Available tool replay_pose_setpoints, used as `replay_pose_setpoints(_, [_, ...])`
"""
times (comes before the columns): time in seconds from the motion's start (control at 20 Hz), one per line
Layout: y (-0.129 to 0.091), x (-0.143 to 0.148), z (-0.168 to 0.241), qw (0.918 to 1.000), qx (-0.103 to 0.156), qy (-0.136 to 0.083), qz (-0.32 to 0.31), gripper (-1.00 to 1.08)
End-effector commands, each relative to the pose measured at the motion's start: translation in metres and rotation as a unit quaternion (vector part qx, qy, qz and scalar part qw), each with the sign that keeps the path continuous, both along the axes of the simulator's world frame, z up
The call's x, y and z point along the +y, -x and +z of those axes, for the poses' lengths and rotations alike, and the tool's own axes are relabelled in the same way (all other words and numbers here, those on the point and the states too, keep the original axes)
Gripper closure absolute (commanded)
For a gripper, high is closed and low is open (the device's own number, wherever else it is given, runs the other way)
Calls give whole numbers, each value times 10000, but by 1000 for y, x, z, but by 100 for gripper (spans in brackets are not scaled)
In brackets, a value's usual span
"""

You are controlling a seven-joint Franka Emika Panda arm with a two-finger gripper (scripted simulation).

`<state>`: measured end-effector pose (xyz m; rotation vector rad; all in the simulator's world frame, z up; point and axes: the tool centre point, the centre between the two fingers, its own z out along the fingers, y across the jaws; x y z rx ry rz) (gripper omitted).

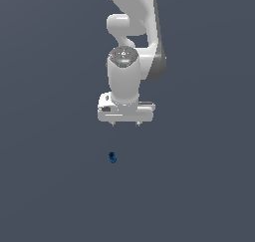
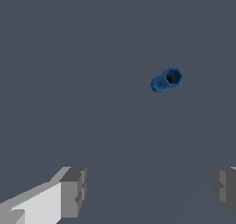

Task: Pick up the object and move it to a goal position.

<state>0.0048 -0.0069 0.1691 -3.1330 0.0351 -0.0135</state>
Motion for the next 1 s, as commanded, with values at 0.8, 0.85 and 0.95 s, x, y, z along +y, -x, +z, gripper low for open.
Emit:
replay_pose_setpoints(0.8, [-13,0,15,9997,-193,115,-11,-92])
replay_pose_setpoints(0.85, [-14,-1,14,9997,-189,111,-61,-92])
replay_pose_setpoints(0.95, [-17,-3,11,9996,-180,102,-185,-92])
